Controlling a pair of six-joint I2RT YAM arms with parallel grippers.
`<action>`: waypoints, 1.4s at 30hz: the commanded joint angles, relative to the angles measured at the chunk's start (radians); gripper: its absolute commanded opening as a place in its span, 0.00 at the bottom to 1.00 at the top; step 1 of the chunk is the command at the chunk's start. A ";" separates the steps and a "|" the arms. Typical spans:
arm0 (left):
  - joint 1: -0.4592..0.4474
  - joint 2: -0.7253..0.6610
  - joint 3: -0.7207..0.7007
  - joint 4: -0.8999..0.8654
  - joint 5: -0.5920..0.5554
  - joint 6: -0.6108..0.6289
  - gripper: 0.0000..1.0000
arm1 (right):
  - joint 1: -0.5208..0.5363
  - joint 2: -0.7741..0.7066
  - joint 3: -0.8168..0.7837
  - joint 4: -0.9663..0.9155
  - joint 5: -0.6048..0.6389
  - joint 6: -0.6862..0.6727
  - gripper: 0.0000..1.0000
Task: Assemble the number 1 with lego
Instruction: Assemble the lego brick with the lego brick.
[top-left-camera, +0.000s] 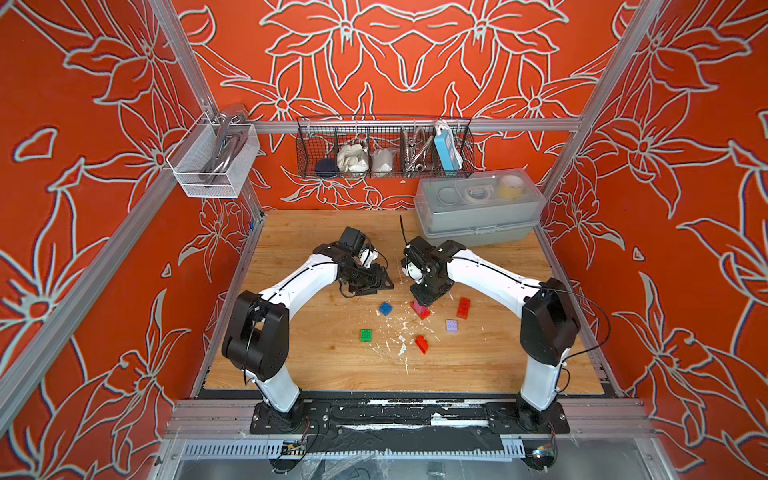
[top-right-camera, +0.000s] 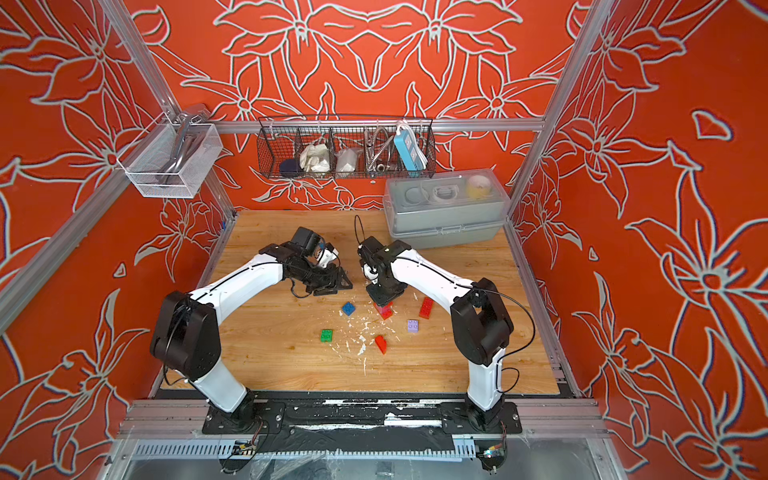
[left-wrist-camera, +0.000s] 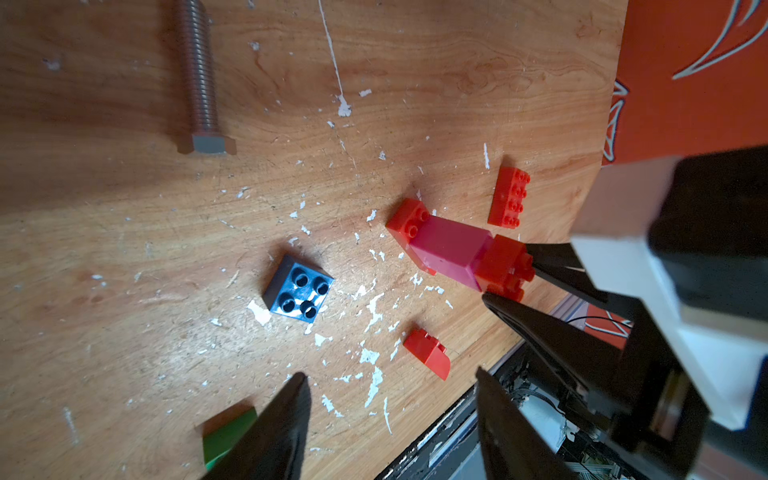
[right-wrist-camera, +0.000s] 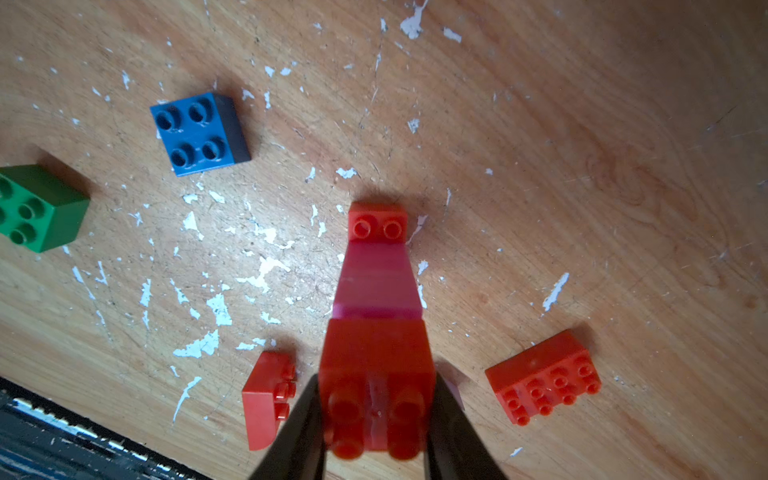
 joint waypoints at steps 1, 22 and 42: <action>0.008 0.000 0.007 -0.015 0.002 0.016 0.62 | 0.006 0.111 -0.030 -0.079 -0.015 -0.031 0.21; 0.013 0.012 0.010 -0.020 -0.006 0.019 0.62 | 0.017 0.204 0.182 -0.238 0.036 -0.162 0.19; 0.013 0.005 0.007 -0.019 -0.009 0.025 0.62 | 0.025 0.170 0.225 -0.205 0.012 -0.089 0.33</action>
